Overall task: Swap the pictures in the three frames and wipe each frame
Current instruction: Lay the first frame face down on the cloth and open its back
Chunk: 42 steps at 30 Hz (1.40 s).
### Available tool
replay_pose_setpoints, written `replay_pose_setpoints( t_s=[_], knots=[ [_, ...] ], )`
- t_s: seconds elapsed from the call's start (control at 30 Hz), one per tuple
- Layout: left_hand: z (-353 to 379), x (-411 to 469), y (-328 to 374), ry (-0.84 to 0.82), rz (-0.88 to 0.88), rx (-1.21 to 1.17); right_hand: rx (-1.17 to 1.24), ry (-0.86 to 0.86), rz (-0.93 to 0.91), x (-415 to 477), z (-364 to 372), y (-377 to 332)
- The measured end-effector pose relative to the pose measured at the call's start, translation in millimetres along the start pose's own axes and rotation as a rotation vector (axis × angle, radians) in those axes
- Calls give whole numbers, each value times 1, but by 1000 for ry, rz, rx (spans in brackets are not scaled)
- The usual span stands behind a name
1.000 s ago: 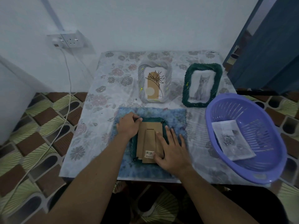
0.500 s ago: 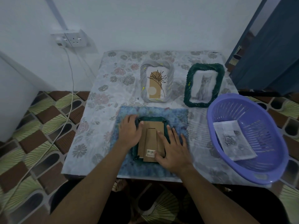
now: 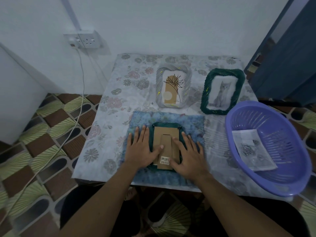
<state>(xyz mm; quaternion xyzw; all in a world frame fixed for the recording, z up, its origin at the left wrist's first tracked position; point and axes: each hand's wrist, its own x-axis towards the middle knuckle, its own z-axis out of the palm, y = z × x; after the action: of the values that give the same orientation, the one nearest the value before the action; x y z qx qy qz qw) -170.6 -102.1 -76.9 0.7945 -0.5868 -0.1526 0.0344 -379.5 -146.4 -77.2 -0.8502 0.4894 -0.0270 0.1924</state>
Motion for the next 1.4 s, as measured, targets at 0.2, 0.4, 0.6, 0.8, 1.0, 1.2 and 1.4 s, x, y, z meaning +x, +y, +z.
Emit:
replay_pose_setpoints(
  t_s=[0.2,0.4,0.6,0.8,1.0,1.2,1.4],
  knots=[
    [3,0,-1,24,-3,10,96,259,165,19,-8,-13],
    [2,0,0,21,-3,17,364,201,510,66,-22,-20],
    [2,0,-1,30,-1,22,441,291,565,77,-19,-16],
    [3,0,-1,39,0,12,444,328,566,76,-22,-16],
    [2,0,-1,29,1,14,446,320,551,73,-24,-16],
    [4,1,-2,21,3,26,189,176,304,55,-26,-22],
    [4,1,-2,7,3,32,-6,106,1,16,-7,-26]
  ],
)
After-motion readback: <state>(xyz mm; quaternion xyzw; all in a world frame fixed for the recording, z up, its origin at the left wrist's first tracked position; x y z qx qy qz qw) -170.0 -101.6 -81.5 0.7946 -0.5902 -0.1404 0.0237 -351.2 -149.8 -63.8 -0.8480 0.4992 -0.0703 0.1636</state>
